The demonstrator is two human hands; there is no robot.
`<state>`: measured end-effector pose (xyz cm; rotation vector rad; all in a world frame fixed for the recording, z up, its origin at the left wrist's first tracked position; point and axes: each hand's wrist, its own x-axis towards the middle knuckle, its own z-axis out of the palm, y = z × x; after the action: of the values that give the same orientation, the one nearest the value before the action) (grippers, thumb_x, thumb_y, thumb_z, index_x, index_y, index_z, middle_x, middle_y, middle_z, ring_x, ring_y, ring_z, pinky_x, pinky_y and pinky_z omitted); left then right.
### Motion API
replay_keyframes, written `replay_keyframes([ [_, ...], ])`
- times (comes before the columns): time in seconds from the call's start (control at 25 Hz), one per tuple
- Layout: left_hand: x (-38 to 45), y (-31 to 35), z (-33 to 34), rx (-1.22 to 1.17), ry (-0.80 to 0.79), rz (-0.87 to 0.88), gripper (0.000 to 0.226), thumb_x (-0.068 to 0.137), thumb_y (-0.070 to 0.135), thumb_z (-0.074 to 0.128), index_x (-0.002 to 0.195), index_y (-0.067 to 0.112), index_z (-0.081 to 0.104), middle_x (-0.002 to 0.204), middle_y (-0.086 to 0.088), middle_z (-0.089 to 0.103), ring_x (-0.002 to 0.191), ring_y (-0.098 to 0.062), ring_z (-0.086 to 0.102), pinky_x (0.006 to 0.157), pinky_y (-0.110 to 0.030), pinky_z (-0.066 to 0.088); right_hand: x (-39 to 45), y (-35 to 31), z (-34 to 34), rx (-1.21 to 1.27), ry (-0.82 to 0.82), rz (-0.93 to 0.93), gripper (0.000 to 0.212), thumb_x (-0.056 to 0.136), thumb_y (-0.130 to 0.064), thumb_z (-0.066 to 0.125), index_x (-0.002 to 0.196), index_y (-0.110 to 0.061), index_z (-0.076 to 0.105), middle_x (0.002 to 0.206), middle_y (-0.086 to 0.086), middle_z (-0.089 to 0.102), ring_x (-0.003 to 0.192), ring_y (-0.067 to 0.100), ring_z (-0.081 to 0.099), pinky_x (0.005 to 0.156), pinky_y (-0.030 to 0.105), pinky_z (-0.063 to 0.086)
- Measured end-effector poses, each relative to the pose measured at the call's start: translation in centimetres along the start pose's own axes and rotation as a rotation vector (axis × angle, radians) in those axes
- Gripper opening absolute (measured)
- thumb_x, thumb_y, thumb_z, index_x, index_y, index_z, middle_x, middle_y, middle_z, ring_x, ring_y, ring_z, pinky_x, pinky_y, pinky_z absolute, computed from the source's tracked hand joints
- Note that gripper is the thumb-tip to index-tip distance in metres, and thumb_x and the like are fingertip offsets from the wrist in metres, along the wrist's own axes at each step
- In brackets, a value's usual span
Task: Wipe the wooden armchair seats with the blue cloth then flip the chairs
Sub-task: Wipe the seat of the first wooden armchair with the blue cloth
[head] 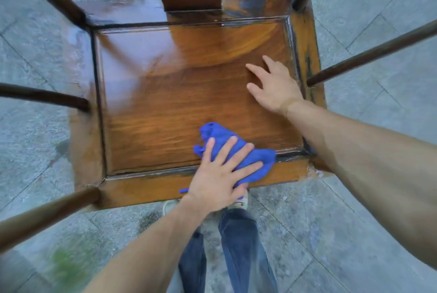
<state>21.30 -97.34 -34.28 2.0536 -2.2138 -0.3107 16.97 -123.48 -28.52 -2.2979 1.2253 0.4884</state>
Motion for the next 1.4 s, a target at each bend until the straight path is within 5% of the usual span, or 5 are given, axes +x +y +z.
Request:
replay_keyframes([
  [0.36,-3.9,-0.6,-2.4,-0.201,-0.107,-1.102,0.066,0.092,0.060,0.032,0.154,0.048,0.013,0.169,-0.006,0.004,0.151,-0.047,0.002,0.108,-0.080,0.011,-10.7,-3.9,8.5,0.122,0.104,0.060,0.050,0.103,-0.036,0.043,0.152,-0.036,0.034,0.168,0.001,0.011,0.155,0.028,0.004,0.124,0.049,0.010],
  [0.64,4.9,-4.9,-6.5,-0.169,-0.346,-0.408,0.067,0.094,0.072,0.025,0.154,0.052,0.004,0.168,0.004,-0.009,0.151,-0.040,0.002,0.115,-0.062,0.012,-8.1,-2.9,5.2,0.137,0.095,0.031,0.066,0.095,-0.045,0.053,0.155,-0.034,0.027,0.153,-0.007,0.035,0.129,0.029,0.036,0.100,0.045,0.039],
  [0.8,3.9,-10.0,-8.9,-0.238,-0.162,-0.593,0.067,0.095,0.049,0.050,0.155,0.033,0.025,0.148,-0.005,0.041,0.128,-0.035,0.036,0.100,-0.046,0.035,-6.8,-3.2,4.6,0.084,0.020,-0.005,0.073,0.095,-0.042,0.059,0.157,-0.031,0.023,0.142,0.001,0.041,0.126,0.028,0.039,0.098,0.043,0.039],
  [1.04,3.5,-11.2,-9.6,-0.328,-0.255,-0.755,0.042,0.088,0.041,0.066,0.125,0.027,0.055,0.128,0.000,0.044,0.128,-0.029,0.028,0.100,-0.042,0.025,-6.1,-4.2,4.0,0.289,0.023,0.058,0.023,0.091,-0.024,0.064,0.112,-0.029,0.058,0.114,-0.002,0.048,0.115,0.024,0.050,0.089,0.038,0.044],
  [1.4,0.1,-8.5,-23.2,-1.098,0.316,-0.773,0.016,0.087,0.002,0.058,0.092,0.018,0.058,0.077,-0.005,0.061,0.070,-0.016,0.056,0.063,-0.027,0.046,-13.7,-7.8,-6.3,0.899,0.154,-0.155,0.030,0.087,-0.012,0.066,0.093,-0.038,0.051,0.086,-0.018,0.063,0.078,0.008,0.057,0.076,0.032,0.048],
])
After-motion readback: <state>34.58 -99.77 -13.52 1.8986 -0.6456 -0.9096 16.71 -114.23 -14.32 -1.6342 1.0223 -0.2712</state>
